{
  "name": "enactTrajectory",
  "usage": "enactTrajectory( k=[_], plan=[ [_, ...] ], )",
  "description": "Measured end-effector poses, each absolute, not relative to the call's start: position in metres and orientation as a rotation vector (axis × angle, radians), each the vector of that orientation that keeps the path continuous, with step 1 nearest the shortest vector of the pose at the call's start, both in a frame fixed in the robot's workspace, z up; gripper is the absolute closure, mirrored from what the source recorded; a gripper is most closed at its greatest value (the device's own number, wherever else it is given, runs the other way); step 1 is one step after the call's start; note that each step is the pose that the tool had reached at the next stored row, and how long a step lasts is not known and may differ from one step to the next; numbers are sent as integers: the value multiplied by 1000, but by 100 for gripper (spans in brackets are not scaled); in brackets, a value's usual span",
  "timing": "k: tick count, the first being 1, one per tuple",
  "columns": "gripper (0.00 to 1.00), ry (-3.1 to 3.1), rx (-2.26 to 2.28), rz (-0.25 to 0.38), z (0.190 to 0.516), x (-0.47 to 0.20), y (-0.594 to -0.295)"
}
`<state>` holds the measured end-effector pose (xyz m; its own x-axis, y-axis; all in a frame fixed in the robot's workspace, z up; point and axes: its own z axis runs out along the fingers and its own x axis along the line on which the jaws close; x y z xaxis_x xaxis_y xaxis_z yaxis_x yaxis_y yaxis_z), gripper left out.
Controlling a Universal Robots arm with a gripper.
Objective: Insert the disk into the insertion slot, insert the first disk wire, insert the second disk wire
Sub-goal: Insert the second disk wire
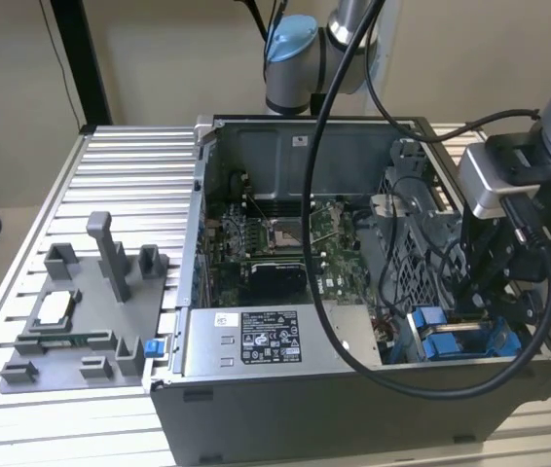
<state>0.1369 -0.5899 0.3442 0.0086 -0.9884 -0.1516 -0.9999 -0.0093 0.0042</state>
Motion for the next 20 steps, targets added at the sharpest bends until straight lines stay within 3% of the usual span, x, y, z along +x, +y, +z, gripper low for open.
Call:
enactTrajectory(
  k=[20],
  plan=[
    [100,2132,-2152,162,339,138,-589]
  ],
)
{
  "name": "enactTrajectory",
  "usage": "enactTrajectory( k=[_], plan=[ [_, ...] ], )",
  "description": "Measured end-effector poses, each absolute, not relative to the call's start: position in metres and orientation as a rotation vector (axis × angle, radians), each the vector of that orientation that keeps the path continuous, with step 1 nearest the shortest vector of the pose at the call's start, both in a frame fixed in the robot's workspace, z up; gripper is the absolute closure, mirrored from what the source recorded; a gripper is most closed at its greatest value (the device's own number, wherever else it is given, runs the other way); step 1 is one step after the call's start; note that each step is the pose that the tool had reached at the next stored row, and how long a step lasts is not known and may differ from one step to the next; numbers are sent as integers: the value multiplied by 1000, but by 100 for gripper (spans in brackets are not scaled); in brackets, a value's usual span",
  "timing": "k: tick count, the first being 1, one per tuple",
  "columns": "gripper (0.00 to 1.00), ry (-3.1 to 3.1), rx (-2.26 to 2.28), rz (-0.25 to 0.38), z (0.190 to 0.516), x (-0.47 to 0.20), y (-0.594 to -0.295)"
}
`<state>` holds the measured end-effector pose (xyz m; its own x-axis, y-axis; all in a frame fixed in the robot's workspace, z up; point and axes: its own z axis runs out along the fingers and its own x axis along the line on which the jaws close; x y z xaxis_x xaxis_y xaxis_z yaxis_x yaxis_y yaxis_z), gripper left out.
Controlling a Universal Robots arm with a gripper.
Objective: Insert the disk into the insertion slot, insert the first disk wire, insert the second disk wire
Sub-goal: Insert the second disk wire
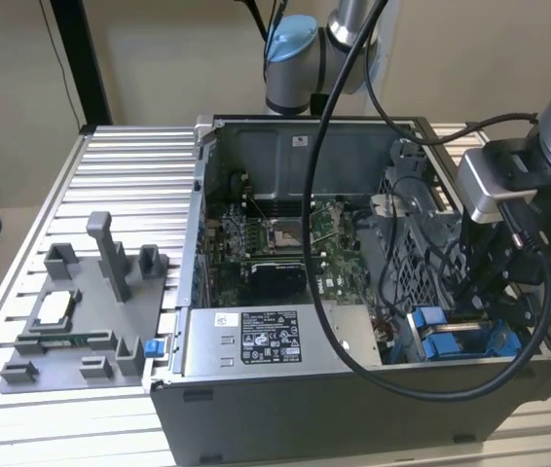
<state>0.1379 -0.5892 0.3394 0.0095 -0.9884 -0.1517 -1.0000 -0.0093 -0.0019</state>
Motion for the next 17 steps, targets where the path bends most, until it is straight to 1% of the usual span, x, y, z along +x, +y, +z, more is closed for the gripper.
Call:
enactTrajectory(
  k=[9,10,17],
  plan=[
    [100,2131,-2151,161,335,138,-589],
    [0,2131,-2151,162,335,138,-589],
    [0,2131,-2151,162,362,138,-589]
  ],
)
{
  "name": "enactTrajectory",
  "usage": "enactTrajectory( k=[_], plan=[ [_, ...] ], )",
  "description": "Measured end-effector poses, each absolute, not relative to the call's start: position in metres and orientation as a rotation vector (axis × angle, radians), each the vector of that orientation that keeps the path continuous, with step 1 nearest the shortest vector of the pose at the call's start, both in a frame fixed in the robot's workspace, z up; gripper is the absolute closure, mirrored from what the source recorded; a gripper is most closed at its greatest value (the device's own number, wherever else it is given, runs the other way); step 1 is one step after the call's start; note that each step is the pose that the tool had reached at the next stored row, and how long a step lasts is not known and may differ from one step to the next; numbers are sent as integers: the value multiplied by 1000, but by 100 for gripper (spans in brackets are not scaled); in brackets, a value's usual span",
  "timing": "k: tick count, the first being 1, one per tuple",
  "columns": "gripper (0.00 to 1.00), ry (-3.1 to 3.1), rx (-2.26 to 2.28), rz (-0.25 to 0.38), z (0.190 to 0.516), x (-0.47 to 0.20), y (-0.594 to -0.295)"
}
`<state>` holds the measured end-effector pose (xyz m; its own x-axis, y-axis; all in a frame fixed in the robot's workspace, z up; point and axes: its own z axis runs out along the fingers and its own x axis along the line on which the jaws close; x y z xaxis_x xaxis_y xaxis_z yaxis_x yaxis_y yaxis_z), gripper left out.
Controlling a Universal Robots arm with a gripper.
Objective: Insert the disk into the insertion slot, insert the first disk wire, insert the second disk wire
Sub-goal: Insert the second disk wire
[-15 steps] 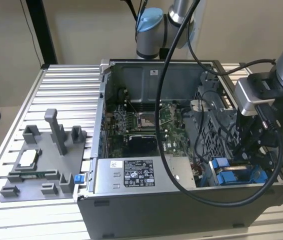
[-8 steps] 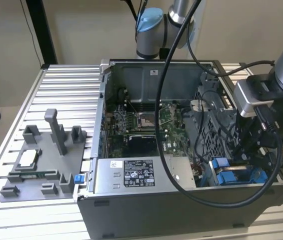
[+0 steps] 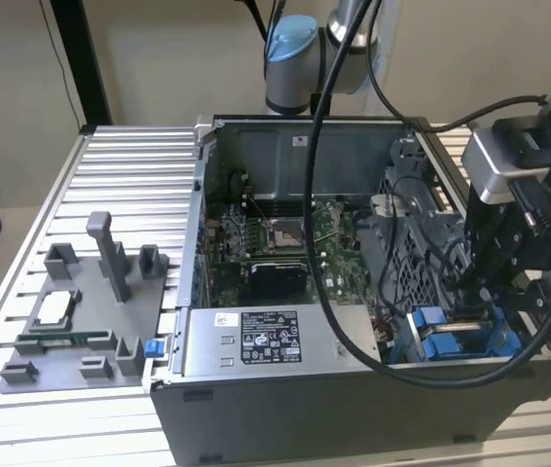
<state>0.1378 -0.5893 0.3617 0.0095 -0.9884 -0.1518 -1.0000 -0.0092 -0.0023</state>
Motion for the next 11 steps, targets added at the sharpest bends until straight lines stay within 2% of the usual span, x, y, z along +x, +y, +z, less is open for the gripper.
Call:
enactTrajectory(
  k=[6,11],
  plan=[
    [0,2132,-2152,162,380,138,-589],
    [0,2132,-2152,162,382,138,-589]
  ],
)
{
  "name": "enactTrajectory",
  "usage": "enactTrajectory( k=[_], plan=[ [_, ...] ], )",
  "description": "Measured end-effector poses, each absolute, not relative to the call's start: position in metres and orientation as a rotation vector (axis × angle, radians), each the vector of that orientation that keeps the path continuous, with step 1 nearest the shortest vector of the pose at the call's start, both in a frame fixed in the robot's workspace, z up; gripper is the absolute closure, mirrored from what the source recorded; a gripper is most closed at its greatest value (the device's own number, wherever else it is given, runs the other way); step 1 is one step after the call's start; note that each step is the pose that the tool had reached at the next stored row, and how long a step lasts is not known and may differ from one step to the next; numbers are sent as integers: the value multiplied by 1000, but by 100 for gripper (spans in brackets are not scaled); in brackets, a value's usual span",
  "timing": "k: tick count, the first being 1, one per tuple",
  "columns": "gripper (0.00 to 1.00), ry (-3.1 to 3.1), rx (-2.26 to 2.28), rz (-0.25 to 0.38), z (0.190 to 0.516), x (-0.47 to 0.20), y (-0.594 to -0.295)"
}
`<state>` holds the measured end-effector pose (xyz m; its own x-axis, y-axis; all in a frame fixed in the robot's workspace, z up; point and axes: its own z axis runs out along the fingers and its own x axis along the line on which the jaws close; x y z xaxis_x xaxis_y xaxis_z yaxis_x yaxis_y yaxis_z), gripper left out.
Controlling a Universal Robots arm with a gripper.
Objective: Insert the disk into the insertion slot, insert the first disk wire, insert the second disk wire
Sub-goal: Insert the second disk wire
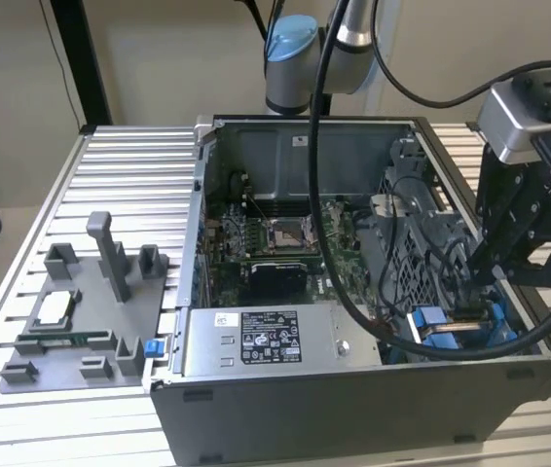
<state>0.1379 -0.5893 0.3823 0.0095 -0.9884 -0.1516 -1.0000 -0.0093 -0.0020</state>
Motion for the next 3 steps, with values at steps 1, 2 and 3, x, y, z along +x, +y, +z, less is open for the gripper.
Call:
enactTrajectory(
  k=[1,2,3],
  plan=[
    [0,2132,-2152,162,382,138,-589],
    [0,2131,-2152,162,382,138,-589],
    [0,2132,-2152,162,383,138,-589]
  ],
)
